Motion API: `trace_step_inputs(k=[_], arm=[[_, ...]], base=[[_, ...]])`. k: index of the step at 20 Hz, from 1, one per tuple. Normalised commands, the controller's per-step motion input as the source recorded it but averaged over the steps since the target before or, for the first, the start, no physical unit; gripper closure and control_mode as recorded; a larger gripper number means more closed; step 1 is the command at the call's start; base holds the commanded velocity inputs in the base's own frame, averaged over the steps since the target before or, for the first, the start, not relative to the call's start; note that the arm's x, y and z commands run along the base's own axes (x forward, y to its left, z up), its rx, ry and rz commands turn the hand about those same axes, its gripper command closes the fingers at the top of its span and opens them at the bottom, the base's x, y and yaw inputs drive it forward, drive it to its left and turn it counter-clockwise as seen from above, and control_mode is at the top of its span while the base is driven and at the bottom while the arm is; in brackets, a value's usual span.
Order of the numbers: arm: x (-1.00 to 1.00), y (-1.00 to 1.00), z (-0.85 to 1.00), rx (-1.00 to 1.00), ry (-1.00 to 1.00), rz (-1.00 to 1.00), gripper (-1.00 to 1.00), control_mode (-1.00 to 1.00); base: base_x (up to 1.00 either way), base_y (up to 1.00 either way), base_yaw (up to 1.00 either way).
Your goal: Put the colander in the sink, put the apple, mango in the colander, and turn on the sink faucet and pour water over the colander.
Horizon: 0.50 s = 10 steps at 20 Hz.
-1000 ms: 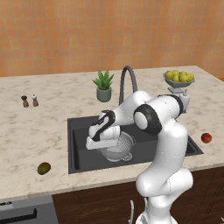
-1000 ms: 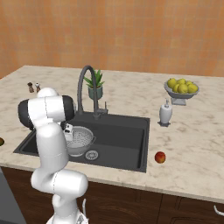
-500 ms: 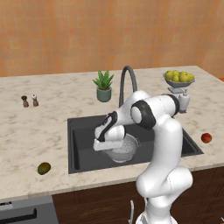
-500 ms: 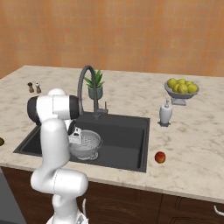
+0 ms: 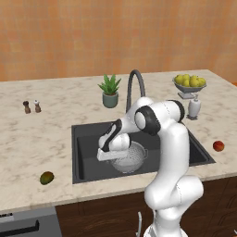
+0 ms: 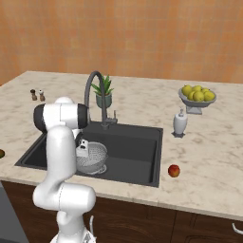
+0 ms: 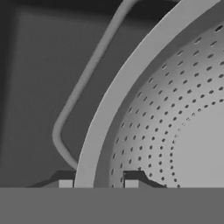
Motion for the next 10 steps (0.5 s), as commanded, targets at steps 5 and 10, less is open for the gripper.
trace_step_inputs(k=[5, 10], arm=[[0.01, -0.43, -0.01, 0.0, 0.0, 0.0, 1.0, -1.0], [0.0, -0.19, 0.0, 0.0, 0.01, 0.0, -1.0, -1.0]], base=[[0.0, 0.0, 0.0], [0.0, 0.0, 0.0]])
